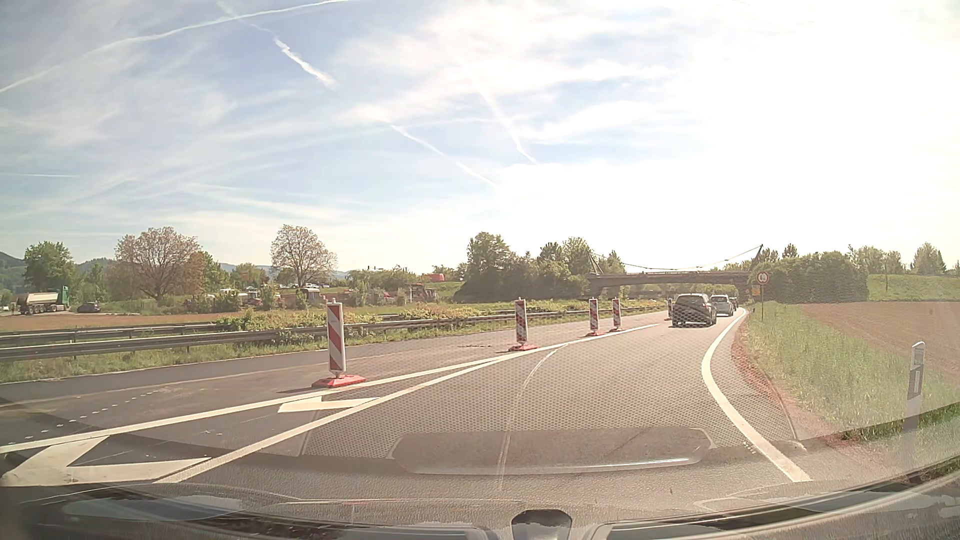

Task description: Follow the waypoints while adhering to traffic rules and regulations

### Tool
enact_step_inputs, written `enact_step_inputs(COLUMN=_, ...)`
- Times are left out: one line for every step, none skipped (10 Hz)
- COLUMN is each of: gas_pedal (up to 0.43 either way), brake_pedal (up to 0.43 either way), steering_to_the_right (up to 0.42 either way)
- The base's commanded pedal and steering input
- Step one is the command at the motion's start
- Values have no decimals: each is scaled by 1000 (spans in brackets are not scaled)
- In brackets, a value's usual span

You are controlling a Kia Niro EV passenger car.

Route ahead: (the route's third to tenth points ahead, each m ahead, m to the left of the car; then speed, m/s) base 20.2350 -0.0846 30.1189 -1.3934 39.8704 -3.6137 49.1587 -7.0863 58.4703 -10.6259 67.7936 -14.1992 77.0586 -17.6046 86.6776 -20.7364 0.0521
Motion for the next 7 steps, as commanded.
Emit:
enact_step_inputs(gas_pedal=0, brake_pedal=293, steering_to_the_right=61)
enact_step_inputs(gas_pedal=0, brake_pedal=293, steering_to_the_right=61)
enact_step_inputs(gas_pedal=0, brake_pedal=293, steering_to_the_right=61)
enact_step_inputs(gas_pedal=0, brake_pedal=293, steering_to_the_right=61)
enact_step_inputs(gas_pedal=0, brake_pedal=293, steering_to_the_right=61)
enact_step_inputs(gas_pedal=0, brake_pedal=293, steering_to_the_right=61)
enact_step_inputs(gas_pedal=0, brake_pedal=299, steering_to_the_right=61)
